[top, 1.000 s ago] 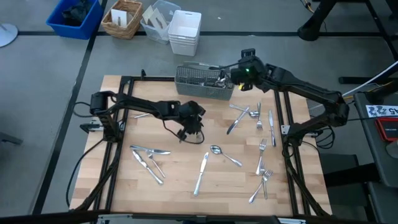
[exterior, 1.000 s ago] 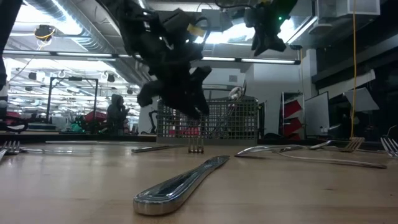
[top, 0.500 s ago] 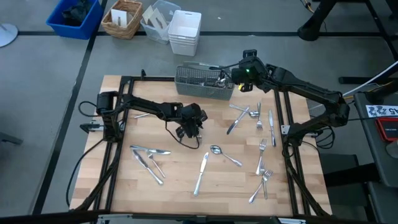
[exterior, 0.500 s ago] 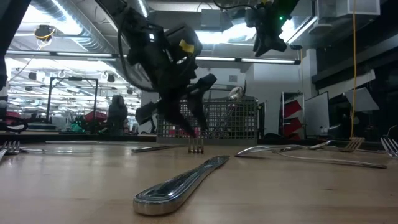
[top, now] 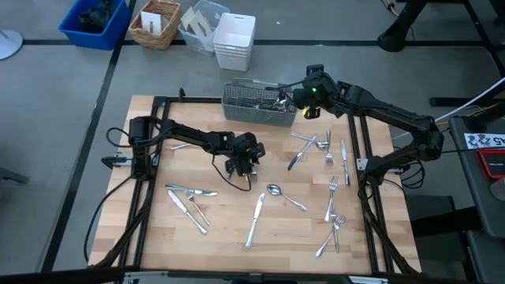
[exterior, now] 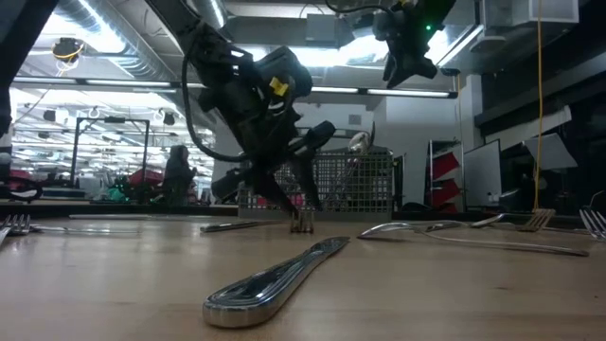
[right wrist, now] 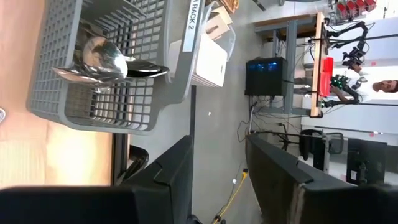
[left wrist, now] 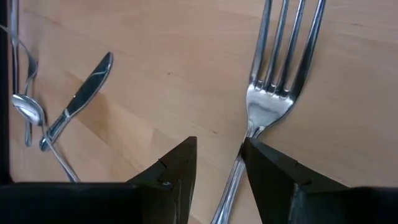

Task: Sort silverware
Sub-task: Put the fork into the gray silverware organizer

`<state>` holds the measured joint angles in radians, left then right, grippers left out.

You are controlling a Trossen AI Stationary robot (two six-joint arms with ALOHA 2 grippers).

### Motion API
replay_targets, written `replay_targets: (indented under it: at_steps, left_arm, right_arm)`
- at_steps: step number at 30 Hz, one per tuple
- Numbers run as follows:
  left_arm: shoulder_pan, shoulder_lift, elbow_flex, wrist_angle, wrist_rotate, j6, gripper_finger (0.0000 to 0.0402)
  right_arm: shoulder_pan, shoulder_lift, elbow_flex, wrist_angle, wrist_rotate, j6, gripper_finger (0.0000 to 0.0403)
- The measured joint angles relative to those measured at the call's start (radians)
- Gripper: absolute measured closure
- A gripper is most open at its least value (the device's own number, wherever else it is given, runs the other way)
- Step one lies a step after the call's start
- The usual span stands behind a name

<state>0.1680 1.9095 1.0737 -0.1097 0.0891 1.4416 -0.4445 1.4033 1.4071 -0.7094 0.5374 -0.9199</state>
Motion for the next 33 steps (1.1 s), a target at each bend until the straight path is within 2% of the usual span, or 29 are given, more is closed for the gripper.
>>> replay_targets:
  at_steps: [9,33]
  left_arm:
    - [0.0,-0.005,0.024,-0.012,-0.009,-0.077,0.0273]
    - [0.008,-0.008,0.039,-0.114,0.005,-0.083,0.0273]
  right_arm:
    - [0.0,0.0,0.0,-0.001,0.0,0.0,0.0253]
    - [0.0,0.0,0.0,-0.005,0.0,0.0,0.0253]
